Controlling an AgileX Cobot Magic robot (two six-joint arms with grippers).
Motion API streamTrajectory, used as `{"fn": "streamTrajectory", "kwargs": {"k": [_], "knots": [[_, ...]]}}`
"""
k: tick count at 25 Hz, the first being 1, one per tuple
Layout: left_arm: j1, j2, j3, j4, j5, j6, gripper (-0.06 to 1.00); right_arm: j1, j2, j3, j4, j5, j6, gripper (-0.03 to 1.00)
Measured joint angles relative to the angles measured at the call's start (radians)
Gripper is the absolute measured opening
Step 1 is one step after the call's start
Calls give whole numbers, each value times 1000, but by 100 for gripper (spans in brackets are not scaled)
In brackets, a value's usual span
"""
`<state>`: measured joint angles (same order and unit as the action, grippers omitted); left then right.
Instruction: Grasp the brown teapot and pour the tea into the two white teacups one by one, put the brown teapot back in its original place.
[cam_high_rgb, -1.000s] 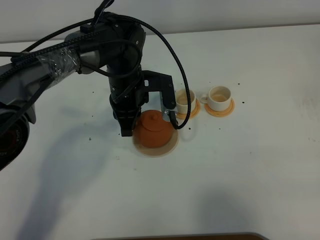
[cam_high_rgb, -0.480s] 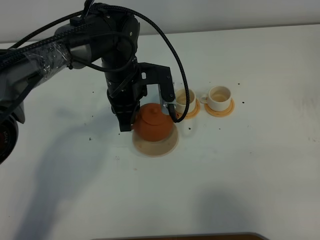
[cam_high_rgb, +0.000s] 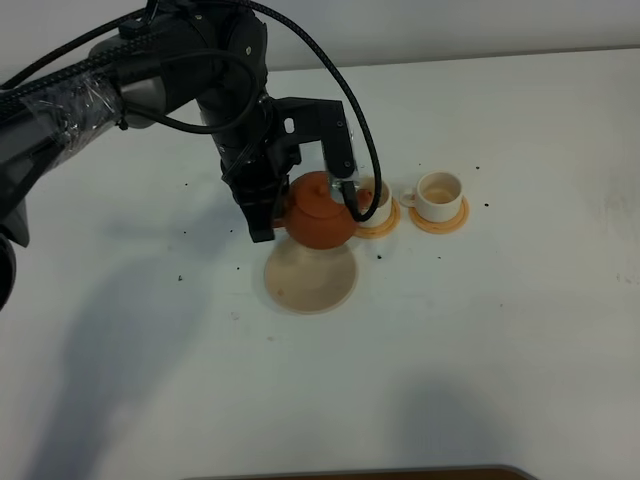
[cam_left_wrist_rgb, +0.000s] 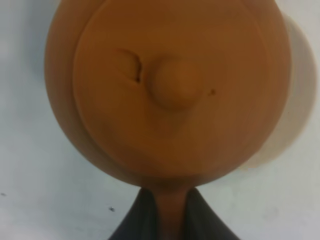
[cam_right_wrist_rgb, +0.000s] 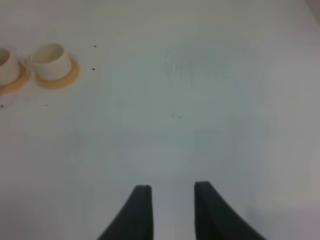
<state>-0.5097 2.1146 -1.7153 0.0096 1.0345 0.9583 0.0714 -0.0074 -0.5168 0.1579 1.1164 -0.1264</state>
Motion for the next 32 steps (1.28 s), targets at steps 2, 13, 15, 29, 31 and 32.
{"fn": "streamTrajectory", "kwargs": {"k": [2, 13, 15, 29, 31, 32], "knots": [[0, 0, 0, 0, -31, 0, 14, 0, 0, 0, 0, 0, 0, 24], [-3, 110, -273, -1, 22, 3, 14, 0, 0, 0, 0, 0, 0, 24], [-5, 157, -353, 0, 41, 21, 14, 0, 0, 0, 0, 0, 0, 24], [-15, 304, -596, 4, 63, 201, 14, 0, 0, 0, 0, 0, 0, 24], [-15, 304, -598, 4, 58, 235, 14, 0, 0, 0, 0, 0, 0, 24], [-15, 304, -598, 3, 53, 250, 14, 0, 0, 0, 0, 0, 0, 24]]}}
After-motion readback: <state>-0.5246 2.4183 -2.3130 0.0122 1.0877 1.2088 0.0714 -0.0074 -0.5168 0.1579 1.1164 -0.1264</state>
